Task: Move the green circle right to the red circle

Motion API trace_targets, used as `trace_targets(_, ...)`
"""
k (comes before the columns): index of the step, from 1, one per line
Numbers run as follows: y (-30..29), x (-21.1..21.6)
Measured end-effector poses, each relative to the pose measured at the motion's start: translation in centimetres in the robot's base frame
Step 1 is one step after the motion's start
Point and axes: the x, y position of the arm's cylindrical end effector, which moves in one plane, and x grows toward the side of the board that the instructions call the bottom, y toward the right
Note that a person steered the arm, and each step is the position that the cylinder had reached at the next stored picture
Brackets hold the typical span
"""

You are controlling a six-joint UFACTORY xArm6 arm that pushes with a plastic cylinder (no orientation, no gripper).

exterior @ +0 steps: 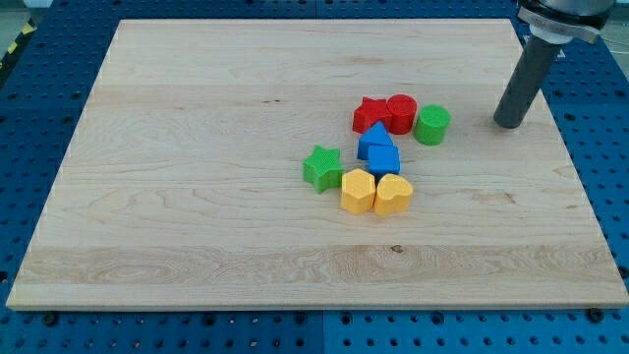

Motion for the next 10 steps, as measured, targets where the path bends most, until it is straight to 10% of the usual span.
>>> trace_targets(5,-3.5,7.1)
trace_targets(10,-10.2,4.5)
